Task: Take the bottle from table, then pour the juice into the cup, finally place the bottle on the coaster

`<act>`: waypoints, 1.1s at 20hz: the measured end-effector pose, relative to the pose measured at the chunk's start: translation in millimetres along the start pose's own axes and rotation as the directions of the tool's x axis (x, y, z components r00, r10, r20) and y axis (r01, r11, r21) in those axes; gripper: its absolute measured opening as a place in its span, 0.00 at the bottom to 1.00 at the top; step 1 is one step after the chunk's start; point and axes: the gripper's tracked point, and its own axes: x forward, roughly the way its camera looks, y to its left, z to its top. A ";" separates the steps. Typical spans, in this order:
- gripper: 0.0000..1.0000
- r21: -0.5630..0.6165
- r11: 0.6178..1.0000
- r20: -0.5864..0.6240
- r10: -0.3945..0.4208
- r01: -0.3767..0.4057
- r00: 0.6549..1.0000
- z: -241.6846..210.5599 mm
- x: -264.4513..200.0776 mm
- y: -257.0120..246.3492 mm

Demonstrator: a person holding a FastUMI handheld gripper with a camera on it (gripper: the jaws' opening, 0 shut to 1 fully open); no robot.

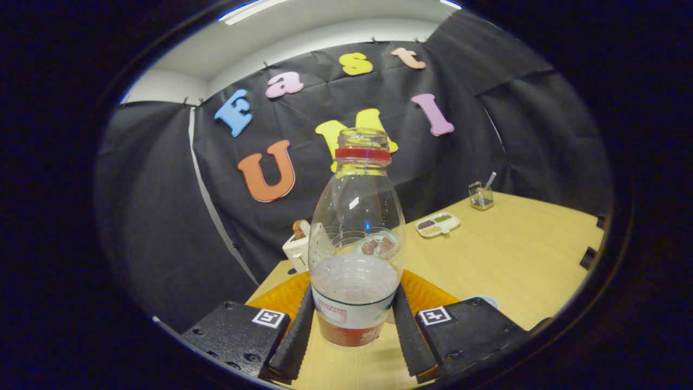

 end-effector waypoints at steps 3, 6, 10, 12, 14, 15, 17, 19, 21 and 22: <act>0.75 -0.099 0.995 0.062 -0.011 0.017 0.998 10.8 -11.0 -2.9; 0.75 -0.110 0.992 0.098 -0.046 0.056 0.994 11.2 -12.8 -15.7; 0.75 -0.170 0.981 0.099 -0.076 0.092 0.992 7.5 -11.4 -30.5; 0.75 -0.240 0.965 0.093 -0.082 0.102 0.992 2.1 -3.7 -41.7; 0.75 -0.265 0.960 0.090 -0.073 0.094 0.993 -4.4 3.9 -48.6; 0.75 -0.264 0.961 0.092 -0.065 0.087 0.994 -5.8 10.1 -52.6; 0.75 -0.243 0.968 0.082 -0.043 0.061 0.996 -18.6 20.2 -59.9; 0.75 -0.222 0.973 0.072 -0.050 0.065 0.996 -29.3 31.2 -72.2; 0.75 -0.217 0.973 0.067 -0.070 0.083 0.995 -37.1 41.8 -80.7; 0.76 -0.219 0.972 0.070 -0.068 0.082 0.995 -37.8 48.0 -78.1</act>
